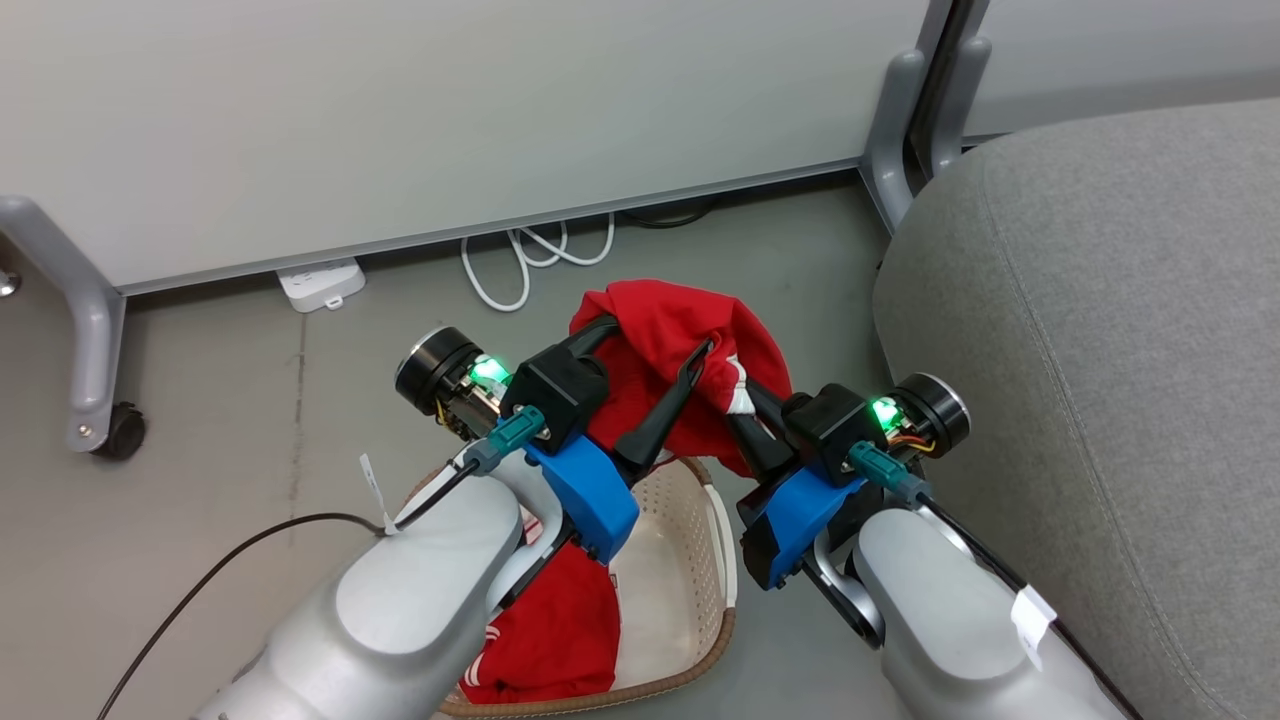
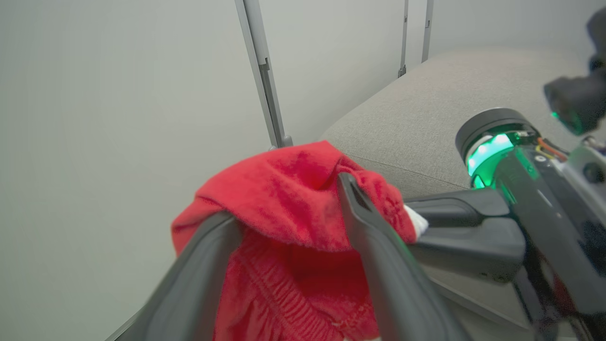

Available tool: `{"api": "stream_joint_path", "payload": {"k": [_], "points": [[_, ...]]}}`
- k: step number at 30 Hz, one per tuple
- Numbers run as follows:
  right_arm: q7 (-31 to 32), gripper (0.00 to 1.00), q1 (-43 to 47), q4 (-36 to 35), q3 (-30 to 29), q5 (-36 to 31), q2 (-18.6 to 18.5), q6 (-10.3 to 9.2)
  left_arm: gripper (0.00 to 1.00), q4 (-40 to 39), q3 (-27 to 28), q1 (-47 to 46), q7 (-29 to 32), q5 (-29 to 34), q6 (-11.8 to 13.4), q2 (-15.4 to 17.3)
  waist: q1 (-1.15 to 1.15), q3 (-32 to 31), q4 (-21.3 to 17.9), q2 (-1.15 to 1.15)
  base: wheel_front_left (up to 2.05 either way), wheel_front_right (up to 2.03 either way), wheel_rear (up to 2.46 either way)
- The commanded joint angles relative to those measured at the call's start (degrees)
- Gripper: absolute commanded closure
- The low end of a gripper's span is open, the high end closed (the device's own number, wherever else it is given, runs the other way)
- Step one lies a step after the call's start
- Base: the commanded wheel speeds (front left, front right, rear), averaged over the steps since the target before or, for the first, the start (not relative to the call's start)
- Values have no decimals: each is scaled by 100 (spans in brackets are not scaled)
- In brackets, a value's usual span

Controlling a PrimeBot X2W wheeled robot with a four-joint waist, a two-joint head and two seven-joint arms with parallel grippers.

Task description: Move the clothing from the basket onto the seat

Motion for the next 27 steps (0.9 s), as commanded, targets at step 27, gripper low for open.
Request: {"api": "stream_joint_path", "payload": {"k": [27], "points": [[-4, 100, 170, -743, -1690, -224, -9, -4, 0, -283, -245, -179, 226, 83, 20, 289, 0, 792, -1204, 0, 0, 0, 0]]}}
